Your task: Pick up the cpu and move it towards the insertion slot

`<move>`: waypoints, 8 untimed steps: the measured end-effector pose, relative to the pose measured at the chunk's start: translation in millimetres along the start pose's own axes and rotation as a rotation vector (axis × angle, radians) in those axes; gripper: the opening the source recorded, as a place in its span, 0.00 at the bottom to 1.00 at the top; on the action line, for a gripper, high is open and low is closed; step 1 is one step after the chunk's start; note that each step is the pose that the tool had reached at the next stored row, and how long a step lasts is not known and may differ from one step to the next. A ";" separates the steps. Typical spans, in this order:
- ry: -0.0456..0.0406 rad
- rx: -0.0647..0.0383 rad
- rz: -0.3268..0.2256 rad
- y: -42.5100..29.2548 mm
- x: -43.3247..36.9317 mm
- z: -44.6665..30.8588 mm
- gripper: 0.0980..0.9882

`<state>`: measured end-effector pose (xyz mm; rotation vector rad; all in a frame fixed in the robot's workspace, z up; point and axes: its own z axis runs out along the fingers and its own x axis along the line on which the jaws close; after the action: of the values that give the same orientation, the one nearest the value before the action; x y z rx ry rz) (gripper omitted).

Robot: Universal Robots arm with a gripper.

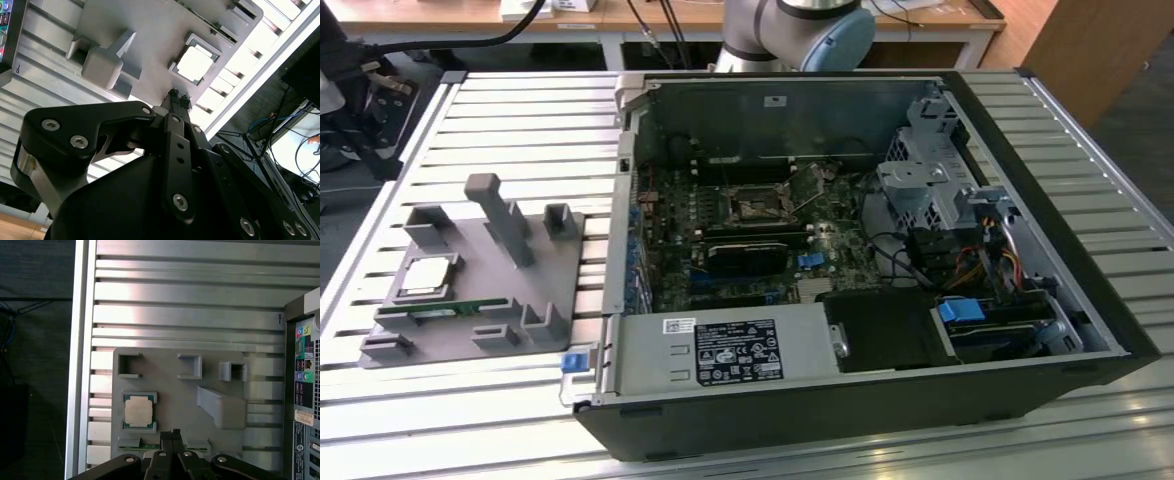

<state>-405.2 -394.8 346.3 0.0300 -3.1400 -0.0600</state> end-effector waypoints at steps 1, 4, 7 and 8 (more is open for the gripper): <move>0.0000 0.000 0.000 0.0 0.2 0.2 0.01; -0.0001 0.000 0.000 0.0 0.6 0.8 0.01; 0.0000 0.000 0.000 0.0 1.2 1.3 0.01; 0.0000 0.000 0.000 -0.1 1.3 1.5 0.01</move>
<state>-406.5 -394.9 344.8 0.0301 -3.1401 -0.0599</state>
